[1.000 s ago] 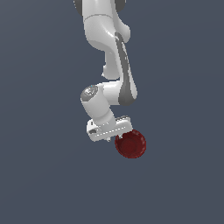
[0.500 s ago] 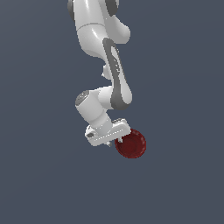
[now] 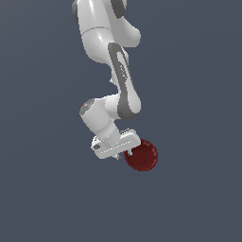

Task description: Pick up the object and move it to a goal position.

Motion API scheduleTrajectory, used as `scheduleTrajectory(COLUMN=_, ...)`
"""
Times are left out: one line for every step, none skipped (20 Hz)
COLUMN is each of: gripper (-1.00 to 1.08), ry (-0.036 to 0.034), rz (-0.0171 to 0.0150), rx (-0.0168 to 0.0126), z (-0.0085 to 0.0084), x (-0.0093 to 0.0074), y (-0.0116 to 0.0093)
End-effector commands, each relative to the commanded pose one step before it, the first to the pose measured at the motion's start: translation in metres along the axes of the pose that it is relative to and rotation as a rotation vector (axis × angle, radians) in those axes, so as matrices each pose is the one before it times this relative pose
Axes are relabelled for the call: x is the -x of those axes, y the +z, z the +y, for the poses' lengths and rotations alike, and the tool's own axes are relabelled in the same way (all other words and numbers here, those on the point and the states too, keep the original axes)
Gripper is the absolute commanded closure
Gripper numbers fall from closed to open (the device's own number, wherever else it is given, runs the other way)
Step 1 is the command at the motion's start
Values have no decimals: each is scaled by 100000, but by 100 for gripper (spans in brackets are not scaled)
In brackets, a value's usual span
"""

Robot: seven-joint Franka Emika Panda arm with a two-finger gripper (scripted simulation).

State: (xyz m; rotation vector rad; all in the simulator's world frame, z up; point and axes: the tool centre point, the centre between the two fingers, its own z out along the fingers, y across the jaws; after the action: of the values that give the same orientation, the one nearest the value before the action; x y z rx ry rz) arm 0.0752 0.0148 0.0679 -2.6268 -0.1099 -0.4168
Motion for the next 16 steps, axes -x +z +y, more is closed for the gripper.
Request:
scheduleTrajectory(gripper=-20, ry=-24, rz=-13, rx=-89, z=-39, x=18, y=420)
scheduleTrajectory(gripper=-20, ry=-3, rz=39, rx=-29, z=-6, x=-2, y=298)
scheduleTrajectory(gripper=-20, ry=-4, rz=40, rx=-28, z=-6, x=2, y=368)
scheduleTrajectory(gripper=-20, ry=0, rz=0, rx=0, z=1, x=14, y=447)
scheduleTrajectory(gripper=-20, ry=-11, rz=60, rx=-33, z=-12, x=6, y=355)
scheduleTrajectory(gripper=-20, ry=0, rz=0, rx=0, z=1, x=16, y=321)
scheduleTrajectory(gripper=-20, ry=-13, rz=44, rx=-16, z=-11, x=7, y=221)
scheduleTrajectory(gripper=-20, ry=0, rz=0, rx=0, z=0, x=11, y=178)
scheduleTrajectory(gripper=-20, ry=0, rz=0, rx=0, z=0, x=7, y=107)
scheduleTrajectory(gripper=-20, ry=0, rz=0, rx=0, z=0, x=2, y=36)
scheduleTrajectory(gripper=108, ry=0, rz=0, rx=0, z=0, x=0, y=0)
scheduleTrajectory(gripper=108, ry=0, rz=0, rx=0, z=0, x=0, y=0)
scheduleTrajectory(gripper=108, ry=0, rz=0, rx=0, z=0, x=0, y=0)
scheduleTrajectory(gripper=108, ry=0, rz=0, rx=0, z=0, x=0, y=0)
scheduleTrajectory(gripper=108, ry=0, rz=0, rx=0, z=0, x=0, y=0)
scheduleTrajectory(gripper=108, ry=0, rz=0, rx=0, z=0, x=0, y=0)
